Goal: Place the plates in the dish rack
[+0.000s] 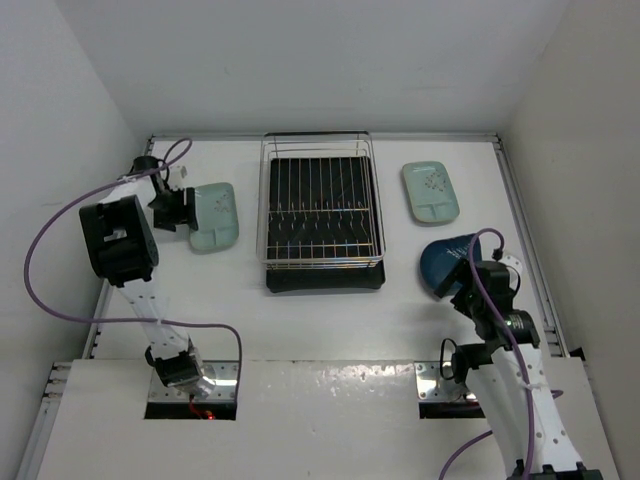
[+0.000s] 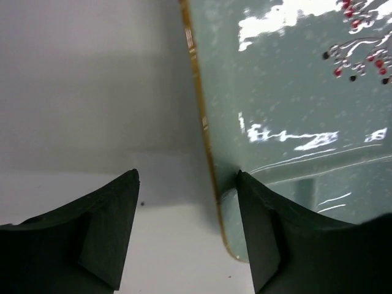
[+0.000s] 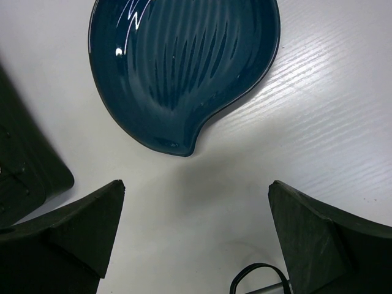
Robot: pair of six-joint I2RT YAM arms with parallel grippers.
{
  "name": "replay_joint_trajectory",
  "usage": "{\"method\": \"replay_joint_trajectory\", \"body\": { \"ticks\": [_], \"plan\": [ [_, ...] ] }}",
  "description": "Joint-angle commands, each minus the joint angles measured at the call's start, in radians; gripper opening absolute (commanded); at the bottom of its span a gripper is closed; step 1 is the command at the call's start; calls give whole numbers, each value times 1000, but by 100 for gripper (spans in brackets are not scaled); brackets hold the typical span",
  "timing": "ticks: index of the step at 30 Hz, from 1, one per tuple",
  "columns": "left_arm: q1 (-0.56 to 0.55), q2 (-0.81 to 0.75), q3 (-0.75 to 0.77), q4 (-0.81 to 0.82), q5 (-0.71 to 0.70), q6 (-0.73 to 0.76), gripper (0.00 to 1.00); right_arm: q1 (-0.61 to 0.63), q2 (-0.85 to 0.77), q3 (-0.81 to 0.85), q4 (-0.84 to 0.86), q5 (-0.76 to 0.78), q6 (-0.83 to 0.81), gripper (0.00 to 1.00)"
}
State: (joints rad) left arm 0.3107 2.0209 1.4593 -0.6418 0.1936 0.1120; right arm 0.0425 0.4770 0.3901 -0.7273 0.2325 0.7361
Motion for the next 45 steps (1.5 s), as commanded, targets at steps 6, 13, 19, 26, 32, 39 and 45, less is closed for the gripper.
{"method": "replay_joint_trajectory", "body": {
  "ticks": [6,13,19,26,32,39,45],
  "plan": [
    [-33,96,41,-12,53,-17,40,0,41,41,60,2,-17,99],
    [1,122,50,-81,128,-8,0,-4,43,58,49,16,-29,99],
    [33,-52,72,-174,179,1,0,-1,19,58,31,44,-43,99],
    [-30,-373,38,-185,26,-43,0,-1,8,52,35,56,-35,99],
    [-39,-481,-2,-185,1,-74,0,-1,-5,56,23,70,-41,99],
    [-100,-608,124,-234,-29,-107,0,-4,-11,82,23,67,-56,97],
    [-295,-694,203,-243,-94,-152,0,0,61,162,43,27,-85,87]
  ]
}}
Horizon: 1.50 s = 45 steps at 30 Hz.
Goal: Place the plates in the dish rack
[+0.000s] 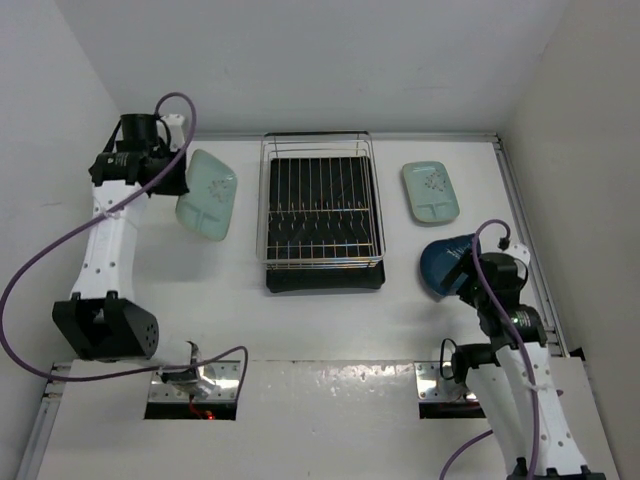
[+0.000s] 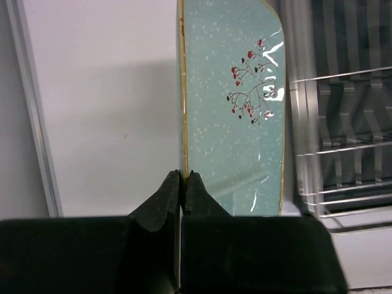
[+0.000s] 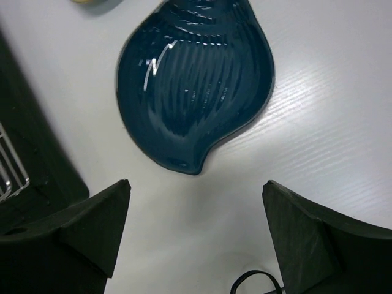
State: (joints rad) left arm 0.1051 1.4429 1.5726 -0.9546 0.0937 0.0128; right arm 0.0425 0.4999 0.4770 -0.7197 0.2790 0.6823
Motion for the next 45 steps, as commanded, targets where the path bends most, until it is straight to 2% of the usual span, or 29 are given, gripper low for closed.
{"method": "replay_joint_trajectory", "body": {
  "ticks": [1,3,5,6,8,9,11,12,13,15,20,22,23,25,29,32,37,41,45],
  "plan": [
    [-119,-116,90,60,-6,-53,0,-1,54,115,64,-78,-53,86],
    [-201,-116,99,60,-37,-63,0,0,101,226,84,-122,-67,85],
    [-272,-116,109,60,-52,-63,0,0,198,291,133,-250,-61,83],
    [-292,-116,109,60,-64,-63,0,11,222,399,141,-309,-53,82],
    [-349,-107,109,60,-86,-63,0,36,343,472,178,-381,9,82],
    [-367,-98,119,60,-97,-63,0,92,374,576,207,-389,31,82],
    [-407,-88,139,60,-130,-63,0,149,489,667,244,-393,89,82],
    [-448,-72,158,60,-171,-63,0,243,518,727,300,-365,135,82],
    [-468,-55,168,60,-190,-51,0,275,610,788,319,-350,146,82],
    [-524,-41,191,60,-242,-37,0,364,673,894,345,-284,177,82],
    [-607,-19,182,112,-311,10,0,520,1032,1221,313,-256,249,84],
    [-625,-19,172,131,-327,36,0,546,1089,1338,274,-235,273,86],
    [-639,-7,161,146,-339,36,0,550,1153,1353,269,-235,292,86],
    [-662,2,140,169,-351,46,0,539,1186,1359,294,-262,362,86],
    [-699,2,106,214,-383,81,0,560,1253,1365,322,-264,404,83],
    [-725,11,96,240,-432,111,0,576,1296,1410,270,-261,427,83],
    [-780,20,75,274,-480,159,0,576,1299,1325,344,-305,525,81],
    [-820,20,38,332,-563,216,0,588,1309,1319,322,-336,560,80],
    [-861,20,4,366,-618,246,0,599,1280,1217,374,-359,606,79]
  ]
}}
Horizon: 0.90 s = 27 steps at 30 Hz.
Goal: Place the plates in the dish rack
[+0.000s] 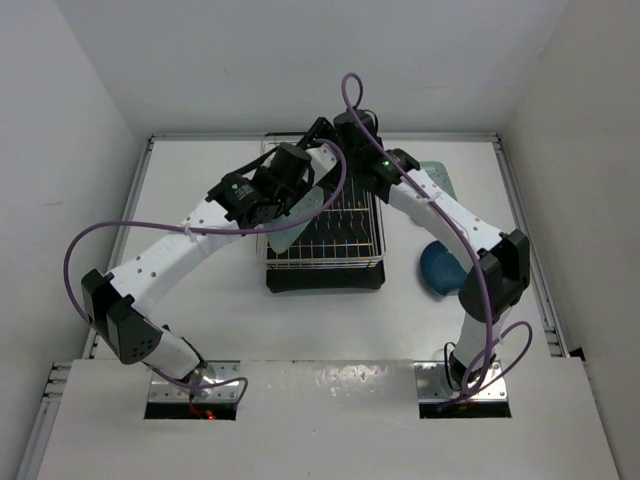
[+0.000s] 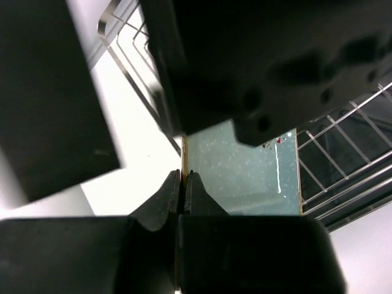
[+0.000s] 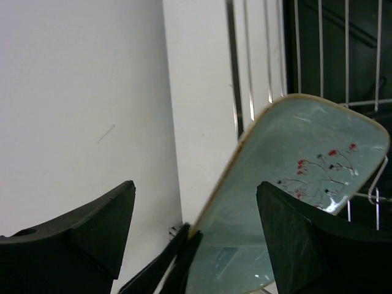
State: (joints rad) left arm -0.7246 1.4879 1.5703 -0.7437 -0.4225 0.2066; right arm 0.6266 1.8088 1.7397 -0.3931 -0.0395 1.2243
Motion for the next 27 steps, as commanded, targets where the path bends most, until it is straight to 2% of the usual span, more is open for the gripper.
{"method": "replay_joint_trajectory", "body": {
  "ticks": [1,6,9,10,13,19,20,26,27],
  "plan": [
    [-32,-25,7,167,-122,65,0,13,-34,-67,54,-42,69,79],
    [-52,-15,-3,188,-174,76,0,10,-42,-100,62,-66,86,79],
    [-74,-15,-3,188,-174,85,0,13,-37,-114,91,-68,102,72],
    [-85,-15,-3,188,-174,85,0,13,-34,-115,109,-72,107,67],
    [-95,-15,-12,188,-174,94,0,13,-16,-109,115,-76,118,57],
    [-125,-15,-21,198,-154,106,0,1,-11,-155,169,-125,164,54],
    [-125,-15,-21,198,-145,117,0,1,-17,-173,172,-126,167,49],
    [-134,-6,-10,198,-98,117,0,-18,-34,-236,204,-126,188,36],
    [-134,-6,-10,198,-98,117,0,-19,-34,-268,223,-134,208,29]
  ]
}}
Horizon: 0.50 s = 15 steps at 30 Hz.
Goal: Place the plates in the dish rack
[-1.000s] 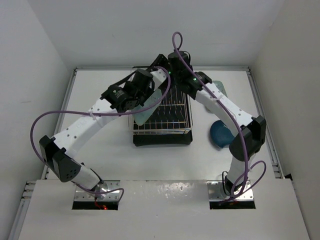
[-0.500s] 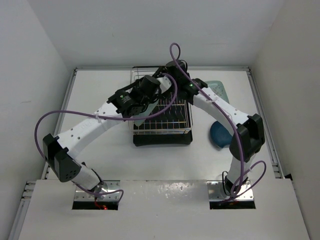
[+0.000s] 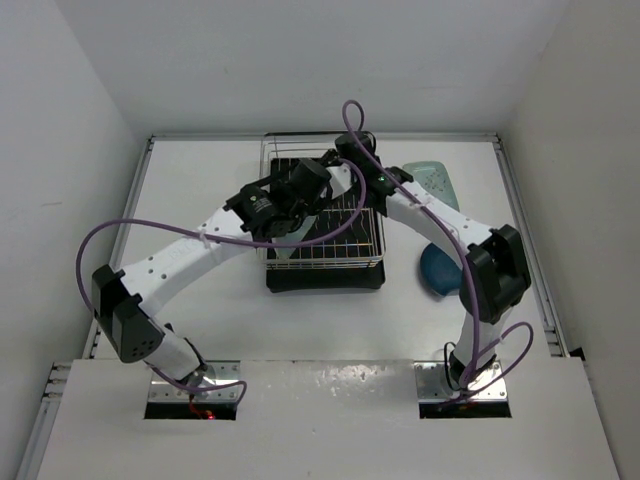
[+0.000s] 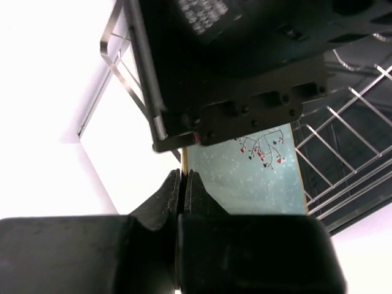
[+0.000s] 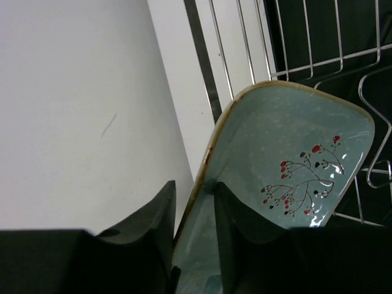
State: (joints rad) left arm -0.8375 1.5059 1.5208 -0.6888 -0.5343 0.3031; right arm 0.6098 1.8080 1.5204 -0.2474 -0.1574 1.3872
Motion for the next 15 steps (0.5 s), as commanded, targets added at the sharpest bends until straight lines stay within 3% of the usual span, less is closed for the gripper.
{"method": "replay_joint_trajectory", "body": {
  "ticks": [1,2,4,12,15],
  "plan": [
    [-21,-24,39,143,14,21,0,-4,-38,-58,88,-24,52,25],
    [-21,-24,39,143,14,21,0,-5,-38,-68,108,-25,58,20],
    [-21,-24,30,143,23,11,0,-8,-41,-83,117,-21,61,0],
    [-21,-33,65,97,68,-22,0,-25,-82,-118,168,-14,53,0],
    [-21,-33,102,48,108,-50,15,-28,-107,-121,175,-13,27,0]
  ]
}}
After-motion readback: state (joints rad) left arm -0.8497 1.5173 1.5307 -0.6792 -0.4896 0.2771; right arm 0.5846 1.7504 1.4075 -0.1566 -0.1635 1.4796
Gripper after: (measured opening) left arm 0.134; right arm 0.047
